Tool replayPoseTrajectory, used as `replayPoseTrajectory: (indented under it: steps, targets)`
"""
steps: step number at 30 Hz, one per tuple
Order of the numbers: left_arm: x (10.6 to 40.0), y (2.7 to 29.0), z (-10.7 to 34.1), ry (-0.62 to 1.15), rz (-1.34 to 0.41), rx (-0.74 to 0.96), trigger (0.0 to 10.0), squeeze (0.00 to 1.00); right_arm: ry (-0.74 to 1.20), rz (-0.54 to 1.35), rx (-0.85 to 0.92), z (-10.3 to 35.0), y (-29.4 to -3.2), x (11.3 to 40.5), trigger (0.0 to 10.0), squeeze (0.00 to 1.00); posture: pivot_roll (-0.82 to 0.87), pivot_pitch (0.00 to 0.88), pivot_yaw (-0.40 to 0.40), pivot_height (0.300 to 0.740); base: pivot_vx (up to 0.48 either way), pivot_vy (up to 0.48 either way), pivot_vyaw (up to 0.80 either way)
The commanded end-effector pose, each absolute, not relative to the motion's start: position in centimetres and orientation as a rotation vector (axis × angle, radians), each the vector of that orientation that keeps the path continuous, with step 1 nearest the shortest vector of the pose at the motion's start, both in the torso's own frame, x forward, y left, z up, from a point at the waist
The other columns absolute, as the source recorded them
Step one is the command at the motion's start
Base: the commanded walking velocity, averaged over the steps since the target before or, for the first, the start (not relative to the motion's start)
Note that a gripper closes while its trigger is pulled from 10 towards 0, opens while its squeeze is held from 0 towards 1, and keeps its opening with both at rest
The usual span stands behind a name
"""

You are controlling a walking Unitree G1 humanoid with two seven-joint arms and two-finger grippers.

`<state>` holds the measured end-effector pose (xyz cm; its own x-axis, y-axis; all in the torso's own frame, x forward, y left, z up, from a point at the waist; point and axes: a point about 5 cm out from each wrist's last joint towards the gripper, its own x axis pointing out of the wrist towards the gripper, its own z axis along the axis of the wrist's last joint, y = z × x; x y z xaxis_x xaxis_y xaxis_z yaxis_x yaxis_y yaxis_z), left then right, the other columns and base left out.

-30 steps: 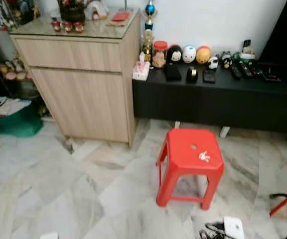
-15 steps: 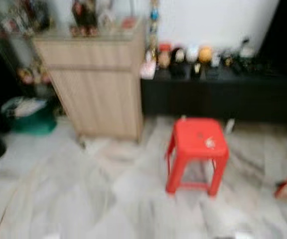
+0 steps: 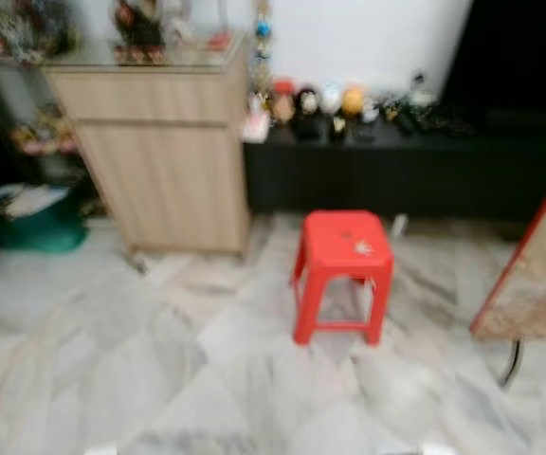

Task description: Hang keys on a hook

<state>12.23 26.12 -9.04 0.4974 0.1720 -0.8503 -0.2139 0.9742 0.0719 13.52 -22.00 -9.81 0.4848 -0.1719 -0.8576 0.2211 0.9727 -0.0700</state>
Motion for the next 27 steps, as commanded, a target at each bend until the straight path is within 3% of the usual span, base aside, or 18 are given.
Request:
replayPoseTrajectory:
  steps: [1, 27]
  targets:
    - [12.7, 26.5, -8.8, 1.016, 0.23, -0.029, 10.0, 0.0, 1.032, -0.251, 0.069, -9.7, -22.6, 13.5, 10.0, 0.0, 0.03, 0.0, 0.002, 0.74, 0.0, -0.27, 0.0]
    - [13.5, 26.7, -8.5, 0.985, 0.251, -0.036, 10.0, 0.0, 0.88, -0.335, 0.178, -7.9, -21.5, 18.4, 10.0, 0.0, 0.03, 0.0, -0.013, 0.74, 0.0, -0.3, 0.0]
